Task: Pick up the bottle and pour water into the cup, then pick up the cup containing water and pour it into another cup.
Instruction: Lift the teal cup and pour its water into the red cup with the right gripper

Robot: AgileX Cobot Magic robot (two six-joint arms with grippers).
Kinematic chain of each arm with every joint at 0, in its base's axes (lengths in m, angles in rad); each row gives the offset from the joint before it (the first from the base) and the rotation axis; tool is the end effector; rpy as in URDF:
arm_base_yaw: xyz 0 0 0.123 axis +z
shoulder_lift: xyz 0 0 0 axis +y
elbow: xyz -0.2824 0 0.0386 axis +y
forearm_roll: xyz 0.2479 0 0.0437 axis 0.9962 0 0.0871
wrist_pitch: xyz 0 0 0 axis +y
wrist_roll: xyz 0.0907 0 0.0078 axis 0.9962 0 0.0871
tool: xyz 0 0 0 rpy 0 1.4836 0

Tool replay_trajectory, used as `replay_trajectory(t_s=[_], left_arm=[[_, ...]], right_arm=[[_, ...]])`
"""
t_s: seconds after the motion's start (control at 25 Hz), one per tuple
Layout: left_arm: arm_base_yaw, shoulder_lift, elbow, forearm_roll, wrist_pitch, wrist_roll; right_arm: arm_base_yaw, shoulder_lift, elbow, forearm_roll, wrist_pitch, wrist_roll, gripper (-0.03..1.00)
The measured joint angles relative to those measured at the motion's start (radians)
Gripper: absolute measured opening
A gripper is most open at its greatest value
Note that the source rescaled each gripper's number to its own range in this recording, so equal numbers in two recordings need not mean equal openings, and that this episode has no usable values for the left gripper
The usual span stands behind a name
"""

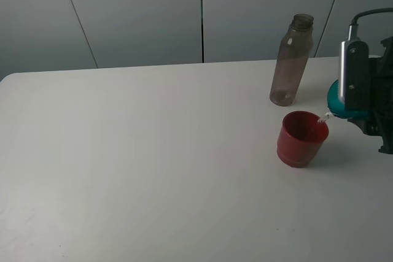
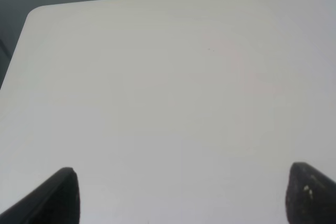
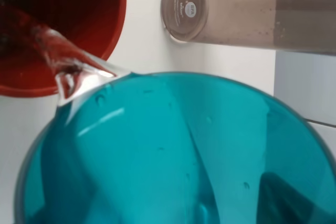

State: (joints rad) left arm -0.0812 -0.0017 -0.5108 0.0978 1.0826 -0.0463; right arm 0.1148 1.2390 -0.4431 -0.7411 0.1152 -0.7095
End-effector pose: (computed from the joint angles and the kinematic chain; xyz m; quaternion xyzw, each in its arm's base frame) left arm -0.0068 0.0084 0.2787 0.0122 0.8546 0.0158 0.5190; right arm 0.2121 0.0173 0.1912 -0.6406 0.6671 -0.2622 0.2753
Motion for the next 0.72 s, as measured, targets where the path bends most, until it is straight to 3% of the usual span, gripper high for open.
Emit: replay_trajectory(t_s=[0.32,0.72], left_arm=[[0.000,0.000,0.000,0.000,0.000,0.004],[0.000,0.000,0.000,0.000,0.000,0.004]], right_arm=[[0.000,-0.002,-0.022,-0.111,-0.014,0.080,0.05],[0.002,-0.002,-0.022,-0.229,-0.017,0.090,0.05]])
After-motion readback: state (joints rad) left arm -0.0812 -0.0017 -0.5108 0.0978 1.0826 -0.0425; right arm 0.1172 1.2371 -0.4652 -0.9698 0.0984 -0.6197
